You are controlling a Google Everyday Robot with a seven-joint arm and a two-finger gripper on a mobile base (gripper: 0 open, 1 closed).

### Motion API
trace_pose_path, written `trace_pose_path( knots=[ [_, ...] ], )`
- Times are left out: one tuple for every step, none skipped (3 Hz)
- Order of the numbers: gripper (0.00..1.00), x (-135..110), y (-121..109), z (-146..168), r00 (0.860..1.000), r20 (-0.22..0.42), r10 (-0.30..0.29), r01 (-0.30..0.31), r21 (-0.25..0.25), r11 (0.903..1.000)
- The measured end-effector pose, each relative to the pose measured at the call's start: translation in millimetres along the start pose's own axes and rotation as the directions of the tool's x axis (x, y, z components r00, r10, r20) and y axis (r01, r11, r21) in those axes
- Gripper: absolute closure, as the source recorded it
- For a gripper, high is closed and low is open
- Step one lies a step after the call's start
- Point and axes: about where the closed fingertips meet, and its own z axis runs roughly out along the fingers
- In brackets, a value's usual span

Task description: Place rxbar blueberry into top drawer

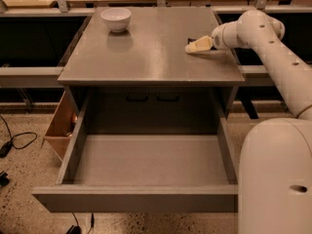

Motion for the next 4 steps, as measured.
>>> trace_pose_path(
  knots=[
    [0.00, 9.1, -9.1, -9.2, 0.999, -0.016, 0.028, -0.028, 0.006, 0.9996],
    [0.00, 17.8, -10.4, -9.7, 0.997, -0.026, 0.076, -0.076, -0.023, 0.9968],
    [0.00, 18.7, -9.2, -8.4, 0.996, -0.029, 0.081, -0.082, -0.029, 0.9962],
    [0.00, 20.2, 6.1, 8.0, 0.996, -0.050, 0.069, -0.073, -0.069, 0.9950]
  ],
)
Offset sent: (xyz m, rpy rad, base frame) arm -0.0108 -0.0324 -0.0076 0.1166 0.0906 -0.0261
